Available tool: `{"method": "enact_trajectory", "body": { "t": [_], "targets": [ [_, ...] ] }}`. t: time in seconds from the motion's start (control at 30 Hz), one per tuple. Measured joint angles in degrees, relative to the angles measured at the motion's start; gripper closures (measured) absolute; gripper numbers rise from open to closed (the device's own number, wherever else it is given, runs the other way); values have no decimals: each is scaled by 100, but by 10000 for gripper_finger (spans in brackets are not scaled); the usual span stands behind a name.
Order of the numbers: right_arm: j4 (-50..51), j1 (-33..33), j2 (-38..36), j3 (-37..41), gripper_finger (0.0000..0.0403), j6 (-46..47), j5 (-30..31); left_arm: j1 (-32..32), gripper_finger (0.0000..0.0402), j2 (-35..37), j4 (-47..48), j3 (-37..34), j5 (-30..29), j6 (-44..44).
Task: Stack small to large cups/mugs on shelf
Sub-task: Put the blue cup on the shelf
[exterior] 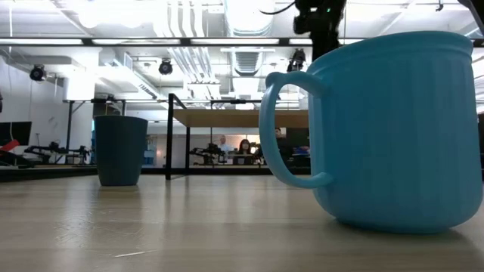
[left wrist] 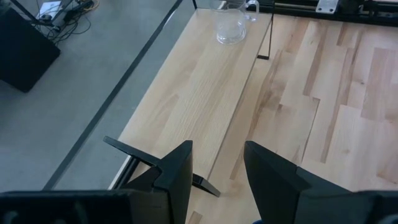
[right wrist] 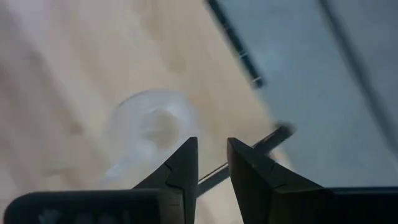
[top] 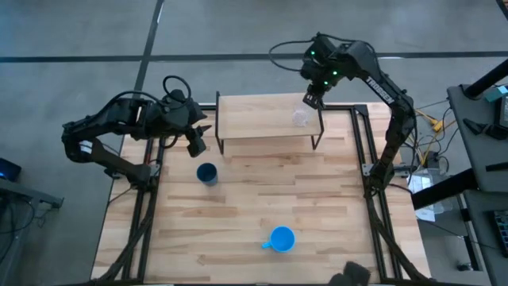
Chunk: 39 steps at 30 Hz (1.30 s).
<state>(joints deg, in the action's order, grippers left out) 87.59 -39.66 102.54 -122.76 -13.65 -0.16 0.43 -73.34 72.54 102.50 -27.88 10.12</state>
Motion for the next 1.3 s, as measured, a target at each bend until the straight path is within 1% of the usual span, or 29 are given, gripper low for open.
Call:
{"method": "enact_trajectory", "body": {
  "t": [0.07,0.13,0.2,0.23,0.27,0.4,0.47,0.57,0.7,0.8,0.9,1.0,1.07,1.17,1.3],
  "targets": [
    [290,34,-15,-174,321,466,-549,0,269,0,-1,0,3,-1],
    [195,118,-146,-151,321,942,-1227,0,269,0,5,-21,43,-1],
    [228,291,-293,-99,321,1008,-1983,0,269,0,72,-53,96,0],
    [225,422,-368,-65,321,991,-2222,0,269,-2,178,-59,113,2],
    [237,567,-449,2,321,1002,-2252,0,269,-2,319,-59,122,9],
    [245,1308,-741,317,321,1007,-1739,0,269,-2,926,-66,129,394],
    [245,1722,-907,466,321,932,-1634,0,269,-2,1215,-76,180,645],
    [219,2373,-1096,660,321,911,-1349,-1,269,10,1297,-88,363,894],
    [145,3148,-1196,917,323,1247,-597,-2,269,15,1291,-98,517,913],
    [137,3587,-1234,1072,328,1782,-219,0,269,53,1305,-152,559,935],
    [140,3918,-1255,1319,332,2132,-15,-1,269,146,1557,-192,634,1240],
    [203,4154,-1330,1545,332,2206,74,-1,269,370,1744,-199,638,1617],
    [198,4251,-1448,1697,331,2288,124,-4,269,622,1722,-216,643,1795],
    [153,4332,-1653,1977,331,2642,411,-4,269,976,1697,-214,643,2127],
    [-278,4378,-2004,2506,331,3195,775,-4,269,1343,1666,-302,641,2259]
  ]
}}
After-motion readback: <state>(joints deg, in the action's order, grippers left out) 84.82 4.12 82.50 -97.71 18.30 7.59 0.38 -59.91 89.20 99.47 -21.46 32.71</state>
